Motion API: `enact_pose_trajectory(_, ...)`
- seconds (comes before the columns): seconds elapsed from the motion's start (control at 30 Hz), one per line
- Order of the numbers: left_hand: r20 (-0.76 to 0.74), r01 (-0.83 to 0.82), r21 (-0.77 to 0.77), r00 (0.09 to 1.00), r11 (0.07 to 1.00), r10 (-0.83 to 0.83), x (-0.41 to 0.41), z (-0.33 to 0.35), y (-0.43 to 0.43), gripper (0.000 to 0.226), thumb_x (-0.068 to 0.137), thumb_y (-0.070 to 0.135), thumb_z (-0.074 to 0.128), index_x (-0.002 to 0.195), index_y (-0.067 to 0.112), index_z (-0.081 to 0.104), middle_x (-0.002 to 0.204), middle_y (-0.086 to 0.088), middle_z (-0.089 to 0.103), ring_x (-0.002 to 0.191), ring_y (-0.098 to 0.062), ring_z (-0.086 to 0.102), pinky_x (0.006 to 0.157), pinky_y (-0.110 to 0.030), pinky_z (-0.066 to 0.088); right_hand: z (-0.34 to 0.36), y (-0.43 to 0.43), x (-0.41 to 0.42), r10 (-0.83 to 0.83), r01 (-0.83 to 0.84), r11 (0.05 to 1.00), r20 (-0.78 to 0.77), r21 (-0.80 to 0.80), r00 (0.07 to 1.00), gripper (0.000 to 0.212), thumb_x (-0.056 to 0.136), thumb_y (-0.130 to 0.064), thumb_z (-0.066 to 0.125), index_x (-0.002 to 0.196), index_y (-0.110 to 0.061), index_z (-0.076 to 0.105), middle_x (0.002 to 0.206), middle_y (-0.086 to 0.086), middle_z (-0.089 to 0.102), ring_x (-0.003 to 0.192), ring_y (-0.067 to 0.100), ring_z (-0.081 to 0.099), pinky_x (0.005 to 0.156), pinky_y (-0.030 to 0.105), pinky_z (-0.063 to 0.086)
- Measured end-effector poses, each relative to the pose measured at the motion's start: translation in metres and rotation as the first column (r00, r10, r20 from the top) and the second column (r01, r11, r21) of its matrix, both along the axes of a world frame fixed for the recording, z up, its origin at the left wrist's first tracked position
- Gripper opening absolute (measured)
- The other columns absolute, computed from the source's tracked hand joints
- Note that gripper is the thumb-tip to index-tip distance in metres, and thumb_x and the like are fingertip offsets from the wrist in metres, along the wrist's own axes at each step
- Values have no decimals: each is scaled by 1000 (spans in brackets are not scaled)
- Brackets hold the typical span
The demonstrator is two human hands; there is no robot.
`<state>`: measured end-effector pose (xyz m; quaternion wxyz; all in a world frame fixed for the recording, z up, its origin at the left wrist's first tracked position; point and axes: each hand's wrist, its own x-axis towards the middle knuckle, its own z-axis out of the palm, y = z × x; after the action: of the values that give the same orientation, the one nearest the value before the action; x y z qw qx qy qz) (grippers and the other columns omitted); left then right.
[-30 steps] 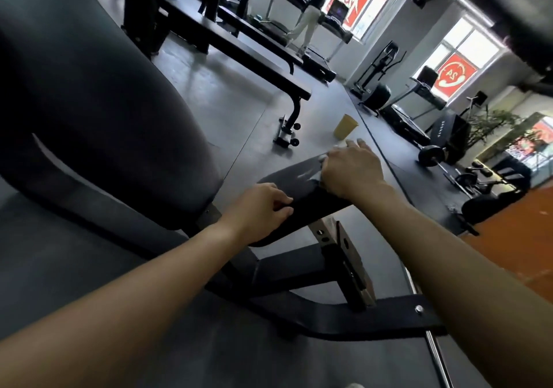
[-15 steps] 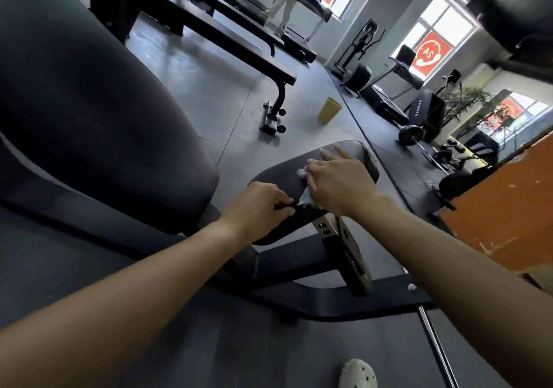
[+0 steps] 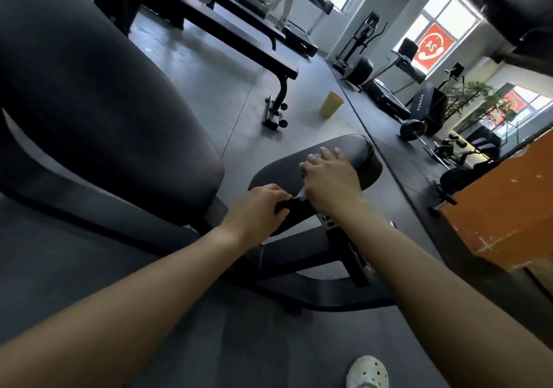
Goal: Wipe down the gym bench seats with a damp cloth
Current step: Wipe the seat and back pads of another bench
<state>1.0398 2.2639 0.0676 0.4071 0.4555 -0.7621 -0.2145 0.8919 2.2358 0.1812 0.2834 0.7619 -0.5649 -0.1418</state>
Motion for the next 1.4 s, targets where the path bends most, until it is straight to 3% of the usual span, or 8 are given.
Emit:
enact_pose_trajectory(0.23,-2,-66,4,998,998,66,-3,-3,-7,25,97,42,67,111,26,79,115,7,70,95,-12,68,86,-38,57,-7,5,4,118,-106,984,-74,146,990,46,99,-43,53,140,-23,56,149,2,52,146,26,36,124,44,17)
enact_pose_trajectory(0.33,-11,-83,13,996,996,83,-2,-4,-11,35,94,48,70,120,26,77,117,11,71,102,-10,67,91,-36,55,18,-18,2,5,4,995,-84,98,996,52,93,-58,60,129,-20,63,136,2,61,136,26,45,118,43,24)
enact_pose_trajectory(0.5,-22,-85,27,996,996,85,1,-4,-16,37,90,51,74,119,28,77,114,13,73,102,-8,68,93,-31,54,23,-42,7,-149,149,989,-32,9,988,44,95,-44,65,122,-9,64,124,10,64,127,30,49,110,40,35)
enact_pose_trajectory(0.7,45,-54,29,998,998,53,5,2,-22,23,89,52,73,99,32,81,94,12,72,84,-9,65,80,-36,56,-25,-28,21,5,8,992,-104,124,995,54,99,-44,50,141,-10,53,150,12,49,145,31,36,122,43,26)
enact_pose_trajectory(0.97,126,-58,24,991,998,54,-2,13,-18,23,93,44,69,103,23,67,105,4,63,93,-21,62,83,-40,54,16,-2,-26,223,-219,972,40,-86,974,33,99,-27,45,116,-18,71,124,5,70,126,27,57,119,42,29)
enact_pose_trajectory(1.13,146,-72,28,987,997,67,-7,12,-13,29,97,40,66,114,17,66,113,-1,65,99,-26,65,87,-45,56,39,11,-58,190,-110,949,254,-296,948,31,100,-16,48,125,-13,67,133,8,64,137,29,48,114,41,35)
enact_pose_trajectory(1.27,116,-79,30,990,996,75,-9,8,-12,30,96,40,67,114,16,67,111,-2,65,99,-26,65,87,-44,56,5,34,-60,305,-105,905,457,-412,836,43,100,-3,46,142,-8,52,153,10,46,152,29,25,122,46,29)
enact_pose_trajectory(1.4,66,-88,7,994,996,88,-8,2,-9,33,95,41,68,117,17,69,111,0,68,99,-23,66,87,-43,56,-44,56,-57,378,-201,895,439,-398,815,64,93,3,46,156,-7,36,167,8,24,158,30,6,126,47,22)
